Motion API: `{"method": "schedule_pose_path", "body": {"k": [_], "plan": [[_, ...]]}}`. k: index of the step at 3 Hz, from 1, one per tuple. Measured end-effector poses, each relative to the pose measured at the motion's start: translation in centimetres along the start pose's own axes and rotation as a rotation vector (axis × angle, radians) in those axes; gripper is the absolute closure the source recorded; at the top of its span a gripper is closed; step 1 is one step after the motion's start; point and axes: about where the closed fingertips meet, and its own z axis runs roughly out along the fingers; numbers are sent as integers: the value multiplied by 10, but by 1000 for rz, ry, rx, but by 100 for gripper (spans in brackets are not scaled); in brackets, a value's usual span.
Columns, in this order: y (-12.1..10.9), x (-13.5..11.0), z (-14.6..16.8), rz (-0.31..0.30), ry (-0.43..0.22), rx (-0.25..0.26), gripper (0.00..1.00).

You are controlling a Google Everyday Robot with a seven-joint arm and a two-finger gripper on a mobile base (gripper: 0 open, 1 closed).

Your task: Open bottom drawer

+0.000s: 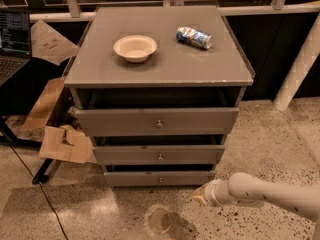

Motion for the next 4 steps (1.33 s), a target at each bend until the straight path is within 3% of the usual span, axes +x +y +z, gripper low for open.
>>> {"method": "schedule_pose_path", "body": {"k": [1,3,4], "plan": [[-8,4,9,-1,-31,32,100],[-39,15,21,-55,-185,166,100],[-55,15,30,-88,-259,202,100]]}}
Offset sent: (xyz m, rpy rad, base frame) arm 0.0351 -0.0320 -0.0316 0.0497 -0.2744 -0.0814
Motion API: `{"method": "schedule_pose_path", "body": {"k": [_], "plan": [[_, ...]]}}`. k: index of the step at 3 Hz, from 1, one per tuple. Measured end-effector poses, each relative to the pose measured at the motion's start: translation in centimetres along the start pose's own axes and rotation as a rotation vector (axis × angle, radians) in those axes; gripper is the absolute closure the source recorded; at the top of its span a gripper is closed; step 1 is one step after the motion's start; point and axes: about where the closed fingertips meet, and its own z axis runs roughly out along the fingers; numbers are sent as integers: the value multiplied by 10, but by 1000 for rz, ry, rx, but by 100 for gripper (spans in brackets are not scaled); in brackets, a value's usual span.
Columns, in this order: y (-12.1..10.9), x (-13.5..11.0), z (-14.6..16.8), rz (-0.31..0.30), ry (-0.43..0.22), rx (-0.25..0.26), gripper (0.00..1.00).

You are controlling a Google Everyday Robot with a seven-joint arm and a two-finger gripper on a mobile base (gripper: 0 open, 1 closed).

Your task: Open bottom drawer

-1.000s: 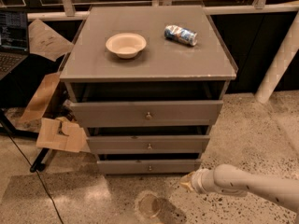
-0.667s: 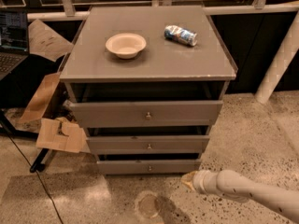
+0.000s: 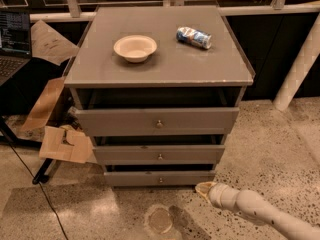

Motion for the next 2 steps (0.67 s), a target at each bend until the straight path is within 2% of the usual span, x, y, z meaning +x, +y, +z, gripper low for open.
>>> {"method": "schedule_pose_path", "body": {"k": [1,2], "plan": [[-16,0,23,-13,-56,-6,100],[-60,0,76,12,-80,-3,100]]}}
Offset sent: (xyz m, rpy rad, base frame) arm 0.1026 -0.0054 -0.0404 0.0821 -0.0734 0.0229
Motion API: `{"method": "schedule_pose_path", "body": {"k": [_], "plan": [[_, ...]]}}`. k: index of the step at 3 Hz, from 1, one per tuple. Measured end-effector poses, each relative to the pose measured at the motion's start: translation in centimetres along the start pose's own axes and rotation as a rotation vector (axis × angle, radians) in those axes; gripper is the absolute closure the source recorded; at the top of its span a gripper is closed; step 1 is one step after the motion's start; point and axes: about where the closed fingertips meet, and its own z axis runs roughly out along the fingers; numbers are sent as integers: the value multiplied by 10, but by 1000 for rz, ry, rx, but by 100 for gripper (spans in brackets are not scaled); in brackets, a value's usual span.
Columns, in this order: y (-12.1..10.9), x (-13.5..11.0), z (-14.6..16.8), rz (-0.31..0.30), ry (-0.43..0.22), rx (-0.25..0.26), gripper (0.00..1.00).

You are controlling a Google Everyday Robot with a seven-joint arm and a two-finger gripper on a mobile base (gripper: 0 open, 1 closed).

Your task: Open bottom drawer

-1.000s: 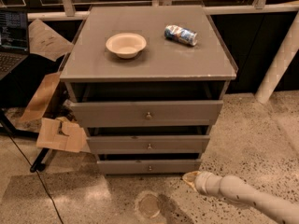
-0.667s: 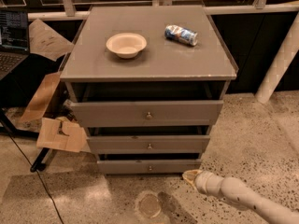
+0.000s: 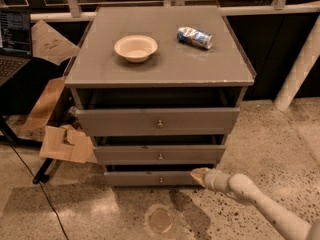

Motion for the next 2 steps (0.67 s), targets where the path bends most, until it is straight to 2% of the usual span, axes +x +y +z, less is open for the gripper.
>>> {"method": "schedule_pose_path", "body": {"k": [2], "plan": [[-5,6,7,16,1,35,100]]}}
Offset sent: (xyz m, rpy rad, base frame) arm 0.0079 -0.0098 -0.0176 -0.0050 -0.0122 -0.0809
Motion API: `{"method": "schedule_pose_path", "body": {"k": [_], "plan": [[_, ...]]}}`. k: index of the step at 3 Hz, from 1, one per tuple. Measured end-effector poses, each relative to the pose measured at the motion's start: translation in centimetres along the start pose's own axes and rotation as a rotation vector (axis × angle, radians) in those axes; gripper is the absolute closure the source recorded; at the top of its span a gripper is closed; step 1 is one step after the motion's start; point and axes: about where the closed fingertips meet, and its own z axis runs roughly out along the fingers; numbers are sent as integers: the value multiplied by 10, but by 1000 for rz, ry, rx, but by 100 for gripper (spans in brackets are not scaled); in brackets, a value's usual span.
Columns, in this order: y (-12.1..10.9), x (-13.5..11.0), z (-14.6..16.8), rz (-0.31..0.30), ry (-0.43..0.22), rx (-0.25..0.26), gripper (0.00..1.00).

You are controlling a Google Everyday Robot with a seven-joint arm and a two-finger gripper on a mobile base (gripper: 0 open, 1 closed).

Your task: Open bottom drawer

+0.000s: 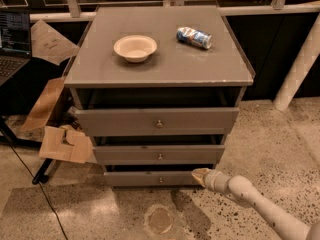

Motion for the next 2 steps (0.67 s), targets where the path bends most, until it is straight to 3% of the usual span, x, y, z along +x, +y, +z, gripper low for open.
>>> {"method": "schedule_pose_path", "body": {"k": [2], "plan": [[-20,21,12,8,-35,109,100]]}}
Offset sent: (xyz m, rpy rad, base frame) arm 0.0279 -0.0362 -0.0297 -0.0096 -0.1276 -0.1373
